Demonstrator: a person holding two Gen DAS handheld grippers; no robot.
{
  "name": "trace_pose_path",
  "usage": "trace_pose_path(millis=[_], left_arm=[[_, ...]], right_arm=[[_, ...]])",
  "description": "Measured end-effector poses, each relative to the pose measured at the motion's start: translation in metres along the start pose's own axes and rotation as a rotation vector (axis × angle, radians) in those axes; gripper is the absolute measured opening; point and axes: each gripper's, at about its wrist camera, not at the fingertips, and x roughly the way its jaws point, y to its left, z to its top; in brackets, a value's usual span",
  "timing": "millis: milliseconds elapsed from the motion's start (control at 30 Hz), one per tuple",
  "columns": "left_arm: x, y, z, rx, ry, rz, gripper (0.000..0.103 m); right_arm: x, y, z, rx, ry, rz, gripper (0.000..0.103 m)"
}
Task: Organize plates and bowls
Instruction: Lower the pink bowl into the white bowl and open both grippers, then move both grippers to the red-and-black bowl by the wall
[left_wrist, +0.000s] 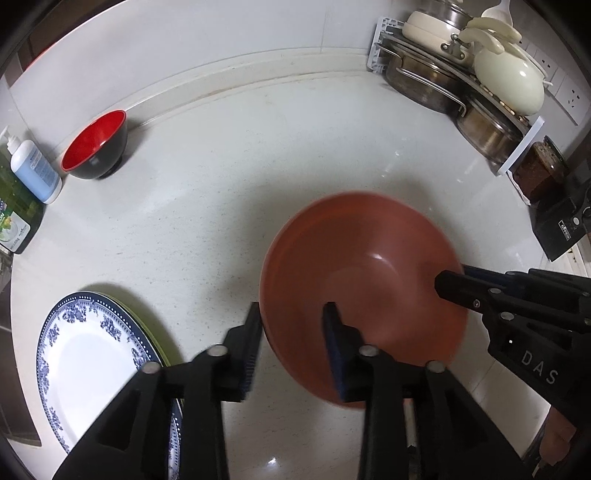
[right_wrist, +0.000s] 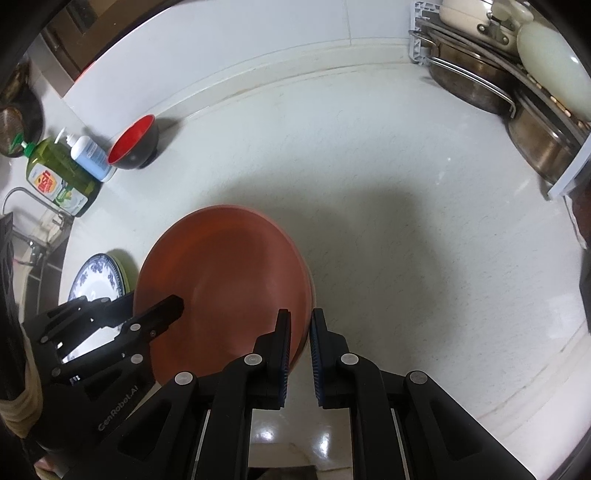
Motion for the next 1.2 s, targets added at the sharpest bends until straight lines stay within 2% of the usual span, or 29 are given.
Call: trace_pose_path(millis=[33,133,200,233,533,633,800,900,1133,1200], left_arm=[[-0.001,0.000,0.000,0.000,-0.001,0.002,0.046],[-0.006,0.002,0.001,-0.001,-0.023,0.016,0.055],[-0.012,0.003,0.002,0.000,-0.051,0.032,0.062],[-0.014,0.004,0.003,0.000,-0.060,0.041,0.063],[-0.040,0.023,0.014,-0.020,-0.134,0.092,0.072],[-0.049,0.036,0.020,-0.039,-0.157,0.107,0.076],[-0.063,0.052,0.030,-0.057,-0.204,0.153,0.082],[-0.068,0.063,0.038,-0.064,-0.215,0.171,0.084],[-0.074,0.098,0.057,-0.093,-0.230,0.204,0.088],[-0.076,0.110,0.062,-0.103,-0.235,0.219,0.088]], right_arm=[[0.000,0.000,0.000,0.000,-0.003,0.001,0.012],[-0.002,0.002,0.000,-0.022,-0.014,-0.019,0.015],[-0.006,0.002,0.000,-0.031,-0.025,-0.030,0.030],[-0.008,0.003,0.000,-0.035,-0.037,-0.038,0.033],[-0.025,0.009,0.004,-0.051,-0.077,-0.036,0.035],[-0.031,0.016,0.008,-0.062,-0.098,-0.040,0.044],[-0.041,0.028,0.017,-0.078,-0.135,-0.038,0.046],[-0.045,0.035,0.026,-0.085,-0.155,-0.035,0.053],[-0.042,0.060,0.054,-0.113,-0.181,-0.007,0.054],[-0.040,0.067,0.064,-0.122,-0.187,-0.004,0.057]])
